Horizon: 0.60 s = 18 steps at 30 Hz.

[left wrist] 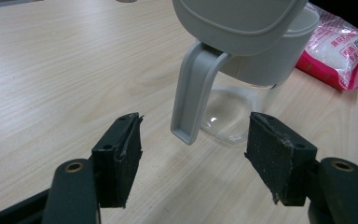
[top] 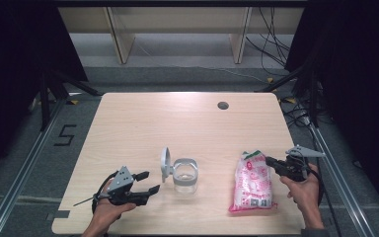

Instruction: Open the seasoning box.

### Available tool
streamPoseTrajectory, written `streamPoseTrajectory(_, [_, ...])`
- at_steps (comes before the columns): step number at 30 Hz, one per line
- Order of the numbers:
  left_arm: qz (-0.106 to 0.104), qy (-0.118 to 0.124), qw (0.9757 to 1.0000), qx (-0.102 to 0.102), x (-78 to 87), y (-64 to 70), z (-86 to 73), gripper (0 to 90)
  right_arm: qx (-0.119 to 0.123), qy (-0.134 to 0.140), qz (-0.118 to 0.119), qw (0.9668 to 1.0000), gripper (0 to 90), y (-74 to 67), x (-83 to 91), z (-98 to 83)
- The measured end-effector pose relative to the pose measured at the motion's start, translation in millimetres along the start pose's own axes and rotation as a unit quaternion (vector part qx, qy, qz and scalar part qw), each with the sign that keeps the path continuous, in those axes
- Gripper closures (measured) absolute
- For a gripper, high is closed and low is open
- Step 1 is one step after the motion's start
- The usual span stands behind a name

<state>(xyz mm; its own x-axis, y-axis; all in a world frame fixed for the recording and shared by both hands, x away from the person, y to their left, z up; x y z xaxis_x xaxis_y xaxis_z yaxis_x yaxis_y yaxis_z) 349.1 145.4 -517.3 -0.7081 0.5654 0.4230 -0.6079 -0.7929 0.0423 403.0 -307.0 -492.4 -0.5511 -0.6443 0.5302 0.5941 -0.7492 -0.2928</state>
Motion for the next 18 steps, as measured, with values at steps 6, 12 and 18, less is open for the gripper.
streamPoseTrajectory(6, [-0.001,-0.001,1.0,-0.002,-0.2,0.0,0.0,34.6,0.021,0.001,-0.018,0.9996,90.0,4.6,6.5,-4.2])
streamPoseTrajectory(12, [0.001,0.0,1.0,0.002,-0.8,-1.1,0.6,34.7,0.009,0.001,-0.022,0.9997,89.9,0.7,11.7,-6.8])
streamPoseTrajectory(18, [0.0,-0.001,1.0,0.006,-0.7,-1.7,0.9,34.7,0.017,0.01,-0.022,0.9996,88.8,4.8,14.9,-9.2])
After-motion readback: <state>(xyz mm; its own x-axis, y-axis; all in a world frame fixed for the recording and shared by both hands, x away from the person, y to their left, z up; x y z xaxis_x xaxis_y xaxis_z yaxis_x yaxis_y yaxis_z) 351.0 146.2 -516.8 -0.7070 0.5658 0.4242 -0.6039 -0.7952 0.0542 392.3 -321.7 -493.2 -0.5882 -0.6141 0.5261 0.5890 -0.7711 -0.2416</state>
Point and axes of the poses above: each handheld gripper's, and its own axes: x roughly backward along the jaws, z roughly out of its top, y roughly to its right, the point moved 5 cm from there along -x, roughly forward along the jaws, and after that the axes turned 12 degrees about z, right-handed, at the moved point
